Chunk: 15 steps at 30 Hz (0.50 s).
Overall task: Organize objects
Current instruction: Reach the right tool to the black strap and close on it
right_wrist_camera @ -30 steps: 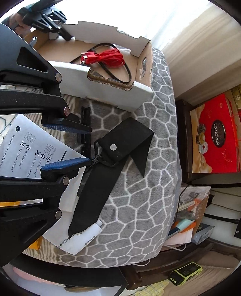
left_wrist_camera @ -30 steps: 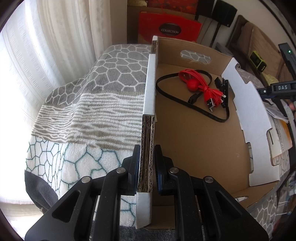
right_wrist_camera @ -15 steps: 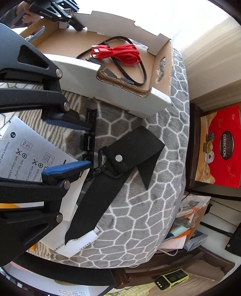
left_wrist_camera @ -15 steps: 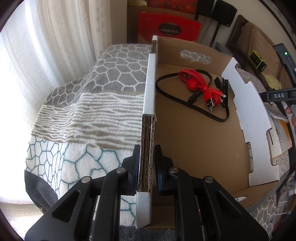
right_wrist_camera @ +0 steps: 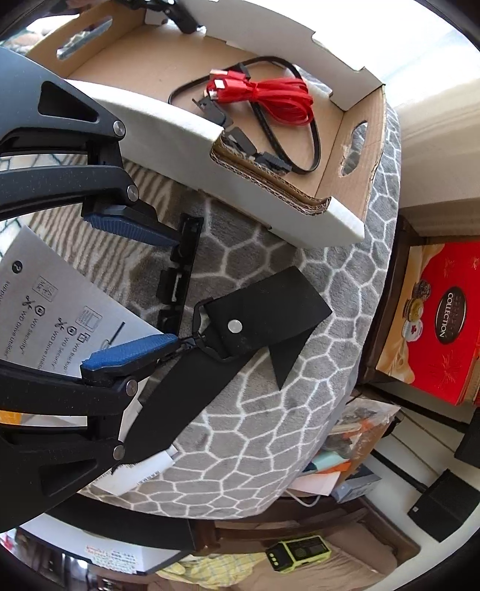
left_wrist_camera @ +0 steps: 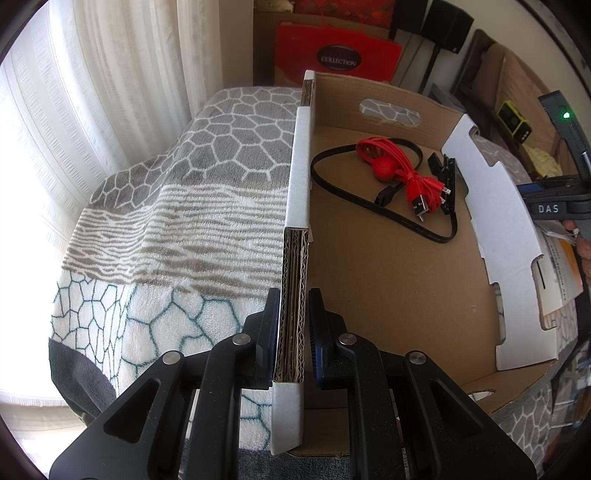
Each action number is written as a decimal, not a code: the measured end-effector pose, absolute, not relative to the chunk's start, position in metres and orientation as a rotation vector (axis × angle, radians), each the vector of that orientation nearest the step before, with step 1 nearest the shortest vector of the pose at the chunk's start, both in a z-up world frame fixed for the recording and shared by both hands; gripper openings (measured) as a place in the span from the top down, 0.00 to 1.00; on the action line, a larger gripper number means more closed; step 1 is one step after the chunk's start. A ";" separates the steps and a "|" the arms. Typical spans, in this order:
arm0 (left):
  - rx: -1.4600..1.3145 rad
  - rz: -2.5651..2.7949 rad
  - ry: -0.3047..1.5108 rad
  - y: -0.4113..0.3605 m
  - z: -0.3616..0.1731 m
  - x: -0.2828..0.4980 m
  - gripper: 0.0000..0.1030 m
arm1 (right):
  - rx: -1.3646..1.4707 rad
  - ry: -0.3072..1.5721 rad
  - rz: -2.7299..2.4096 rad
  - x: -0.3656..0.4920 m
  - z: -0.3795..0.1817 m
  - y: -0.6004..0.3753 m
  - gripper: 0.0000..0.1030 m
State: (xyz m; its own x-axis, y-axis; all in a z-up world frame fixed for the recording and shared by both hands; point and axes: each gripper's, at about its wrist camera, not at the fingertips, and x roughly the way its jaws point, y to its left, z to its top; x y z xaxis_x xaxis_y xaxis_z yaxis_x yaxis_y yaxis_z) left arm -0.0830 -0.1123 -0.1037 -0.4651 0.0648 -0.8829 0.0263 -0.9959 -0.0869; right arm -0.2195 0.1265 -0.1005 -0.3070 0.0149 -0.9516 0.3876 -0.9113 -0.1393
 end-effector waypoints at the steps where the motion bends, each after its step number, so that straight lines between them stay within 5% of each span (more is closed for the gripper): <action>1: -1.613 2.666 -0.138 -0.112 -0.104 -0.083 0.87 | 1.683 0.513 -2.311 -0.220 -0.101 0.126 0.51; 5: -1.613 2.667 -0.138 -0.112 -0.104 -0.083 0.87 | 1.631 0.514 -2.322 -0.225 -0.099 0.127 0.51; 11: -1.613 2.665 -0.141 -0.112 -0.104 -0.083 0.87 | 1.605 0.433 -2.267 -0.233 -0.096 0.128 0.73; 15: -1.613 2.665 -0.143 -0.111 -0.105 -0.082 0.87 | 1.587 0.454 -2.251 -0.230 -0.096 0.126 0.75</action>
State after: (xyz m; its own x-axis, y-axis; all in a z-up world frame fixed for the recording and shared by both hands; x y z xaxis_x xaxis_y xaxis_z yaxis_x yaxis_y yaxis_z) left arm -0.0822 -0.1111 -0.1046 -0.4648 0.0673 -0.8828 0.0274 -0.9955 -0.0903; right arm -0.2303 0.1265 -0.0959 -0.3123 -0.0974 -0.9450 0.4565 -0.8877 -0.0593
